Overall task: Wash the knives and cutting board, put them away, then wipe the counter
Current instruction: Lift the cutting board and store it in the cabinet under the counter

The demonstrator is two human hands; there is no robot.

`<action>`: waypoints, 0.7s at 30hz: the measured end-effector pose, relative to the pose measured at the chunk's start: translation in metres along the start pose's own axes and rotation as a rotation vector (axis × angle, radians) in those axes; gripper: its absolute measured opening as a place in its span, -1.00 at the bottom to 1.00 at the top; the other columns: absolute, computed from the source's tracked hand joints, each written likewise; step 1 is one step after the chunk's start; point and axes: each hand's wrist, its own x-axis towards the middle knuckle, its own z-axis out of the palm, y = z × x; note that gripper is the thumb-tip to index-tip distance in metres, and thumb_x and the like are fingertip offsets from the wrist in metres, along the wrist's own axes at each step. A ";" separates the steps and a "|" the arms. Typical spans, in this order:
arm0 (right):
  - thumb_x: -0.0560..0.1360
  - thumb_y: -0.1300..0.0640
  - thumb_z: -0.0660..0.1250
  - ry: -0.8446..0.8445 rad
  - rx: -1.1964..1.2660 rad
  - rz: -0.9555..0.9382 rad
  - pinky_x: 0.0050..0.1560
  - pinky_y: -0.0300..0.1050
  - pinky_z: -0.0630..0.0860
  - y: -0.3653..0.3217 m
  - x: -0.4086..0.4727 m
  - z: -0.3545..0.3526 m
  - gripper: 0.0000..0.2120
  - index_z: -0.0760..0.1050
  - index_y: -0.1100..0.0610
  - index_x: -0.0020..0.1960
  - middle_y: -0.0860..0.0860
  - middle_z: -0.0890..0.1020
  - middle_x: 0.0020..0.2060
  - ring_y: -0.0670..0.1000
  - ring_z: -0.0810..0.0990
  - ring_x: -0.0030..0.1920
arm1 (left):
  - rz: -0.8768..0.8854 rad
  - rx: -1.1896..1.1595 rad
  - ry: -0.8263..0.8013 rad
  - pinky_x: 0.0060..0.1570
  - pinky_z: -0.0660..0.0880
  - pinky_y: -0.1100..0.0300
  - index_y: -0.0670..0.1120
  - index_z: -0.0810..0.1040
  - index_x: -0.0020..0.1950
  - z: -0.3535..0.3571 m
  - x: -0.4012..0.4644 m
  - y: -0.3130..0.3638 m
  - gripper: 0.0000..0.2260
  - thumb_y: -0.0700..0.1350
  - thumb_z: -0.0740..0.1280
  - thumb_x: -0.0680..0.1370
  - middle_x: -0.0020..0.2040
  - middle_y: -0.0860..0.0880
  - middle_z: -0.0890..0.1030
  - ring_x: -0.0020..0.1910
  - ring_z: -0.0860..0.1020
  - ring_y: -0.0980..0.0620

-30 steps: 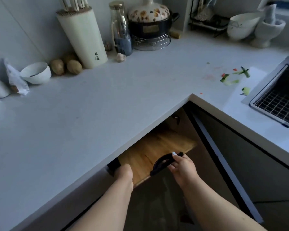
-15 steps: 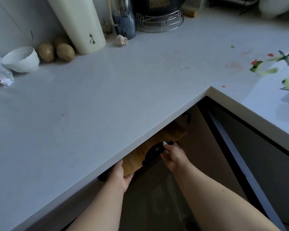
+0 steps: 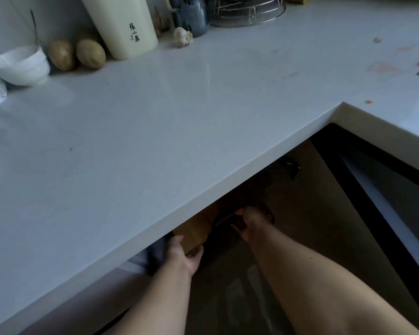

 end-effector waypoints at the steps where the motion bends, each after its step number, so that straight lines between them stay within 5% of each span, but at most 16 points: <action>1: 0.51 0.42 0.16 -0.003 0.007 0.002 0.24 0.04 0.47 -0.001 0.005 0.001 -0.83 0.44 0.20 -0.05 0.17 0.46 0.21 0.16 0.46 0.22 | 0.017 -0.014 -0.006 0.21 0.46 -0.14 -0.13 0.35 0.39 0.001 0.007 -0.001 -0.59 -0.15 0.29 0.55 0.33 -0.28 0.36 0.31 0.37 -0.27; 9: 0.57 0.39 0.16 -0.044 -0.028 0.002 0.32 0.02 0.42 -0.002 0.014 0.002 -0.65 0.39 0.29 0.35 0.17 0.51 -0.02 0.17 0.45 0.29 | 0.081 -0.023 -0.047 0.33 0.38 -0.08 -0.17 0.34 0.41 0.007 0.028 -0.002 -0.61 -0.14 0.23 0.59 0.39 -0.28 0.32 0.38 0.33 -0.24; 12: 0.57 0.40 0.15 -0.032 -0.065 -0.028 0.32 0.02 0.42 0.000 0.003 0.001 -0.67 0.41 0.26 0.31 0.17 0.52 0.11 0.15 0.47 0.25 | 0.067 0.016 -0.072 0.36 0.35 -0.07 -0.20 0.32 0.41 0.009 0.017 -0.001 -0.60 -0.13 0.22 0.59 0.39 -0.30 0.33 0.38 0.33 -0.23; 17: 0.54 0.37 0.11 -0.008 -0.189 -0.110 0.24 0.02 0.45 -0.003 -0.038 -0.004 -0.80 0.47 0.17 -0.07 0.06 0.51 -0.15 0.03 0.48 -0.11 | -0.015 0.122 -0.160 0.38 0.31 -0.04 -0.26 0.20 0.48 0.014 -0.036 0.001 -0.48 -0.11 0.25 0.58 0.41 -0.33 0.32 0.38 0.35 -0.24; 21: 0.56 0.26 0.16 0.046 -0.254 -0.141 0.06 0.00 0.48 -0.013 -0.083 -0.017 -0.84 0.46 0.19 0.10 0.05 0.50 -0.20 0.00 0.47 -0.20 | -0.047 0.252 -0.230 0.42 0.25 -0.05 -0.26 0.09 0.52 0.015 -0.100 -0.005 -0.41 -0.11 0.25 0.58 0.42 -0.34 0.31 0.42 0.32 -0.24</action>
